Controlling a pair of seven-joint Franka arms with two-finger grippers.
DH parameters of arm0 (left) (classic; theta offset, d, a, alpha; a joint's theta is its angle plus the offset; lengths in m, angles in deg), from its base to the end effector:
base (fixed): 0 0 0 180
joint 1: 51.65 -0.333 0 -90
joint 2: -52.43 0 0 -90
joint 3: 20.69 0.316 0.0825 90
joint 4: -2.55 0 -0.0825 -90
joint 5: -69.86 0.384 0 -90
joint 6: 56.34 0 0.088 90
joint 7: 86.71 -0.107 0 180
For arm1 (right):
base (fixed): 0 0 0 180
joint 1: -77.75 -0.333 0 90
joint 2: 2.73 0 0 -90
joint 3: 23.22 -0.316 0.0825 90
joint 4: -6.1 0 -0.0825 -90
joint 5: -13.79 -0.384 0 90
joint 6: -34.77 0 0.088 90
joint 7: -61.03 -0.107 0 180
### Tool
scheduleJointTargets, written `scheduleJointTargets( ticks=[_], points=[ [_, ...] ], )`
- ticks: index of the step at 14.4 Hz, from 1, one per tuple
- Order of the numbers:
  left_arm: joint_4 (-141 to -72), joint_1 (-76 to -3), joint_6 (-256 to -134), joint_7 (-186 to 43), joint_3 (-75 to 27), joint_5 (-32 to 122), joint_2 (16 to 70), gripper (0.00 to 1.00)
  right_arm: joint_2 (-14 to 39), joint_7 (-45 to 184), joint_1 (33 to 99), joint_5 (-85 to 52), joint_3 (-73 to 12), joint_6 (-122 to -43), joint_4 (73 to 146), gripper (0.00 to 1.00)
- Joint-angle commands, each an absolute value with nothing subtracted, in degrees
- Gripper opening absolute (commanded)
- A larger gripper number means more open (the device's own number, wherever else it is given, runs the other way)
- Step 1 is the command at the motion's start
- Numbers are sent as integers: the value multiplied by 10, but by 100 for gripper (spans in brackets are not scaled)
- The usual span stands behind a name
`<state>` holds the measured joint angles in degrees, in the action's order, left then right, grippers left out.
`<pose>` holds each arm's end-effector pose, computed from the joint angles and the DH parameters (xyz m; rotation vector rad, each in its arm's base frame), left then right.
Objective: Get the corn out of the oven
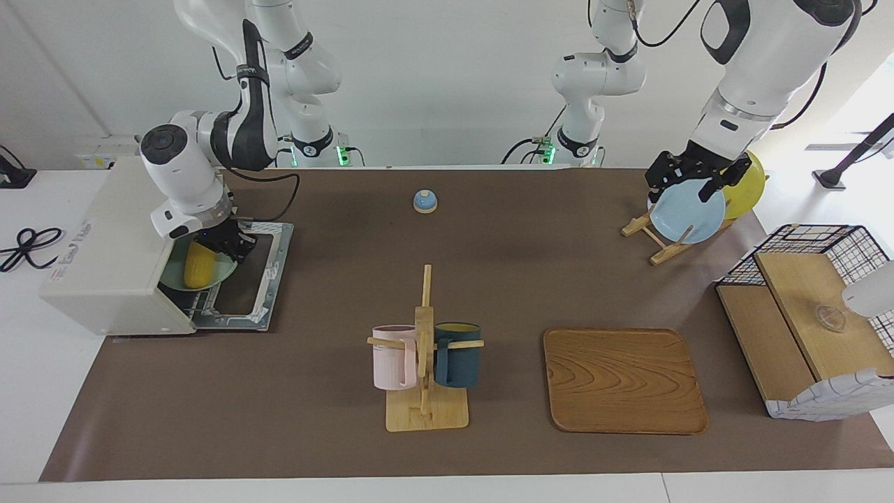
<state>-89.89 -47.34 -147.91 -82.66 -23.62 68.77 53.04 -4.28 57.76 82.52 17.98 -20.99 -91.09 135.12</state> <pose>0.5484 -0.0718 0.6127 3.1225 -0.0861 -0.0099 0.5097 -0.0652 0.3736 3.0775 -0.2089 -0.0462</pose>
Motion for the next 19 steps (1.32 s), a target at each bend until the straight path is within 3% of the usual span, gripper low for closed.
scheduleJointTargets(
  ticks=[1,7,11,15,19],
  points=[
    [-916,-467,-1494,-826,-232,690,544,100,-45,587,823,184,-219,-895,1349,0],
    [-916,-467,-1494,-827,-232,690,544,100,-2,516,703,195,-220,-749,1199,0],
    [-917,-468,-1499,-828,-232,690,544,100,28,410,622,202,-221,-719,1133,0],
    [-917,-473,-1499,-827,-232,690,544,100,106,267,527,194,-223,-740,1058,0],
    [-924,-474,-1502,-828,-232,690,545,100,227,133,437,202,-223,-747,957,0]
  ],
)
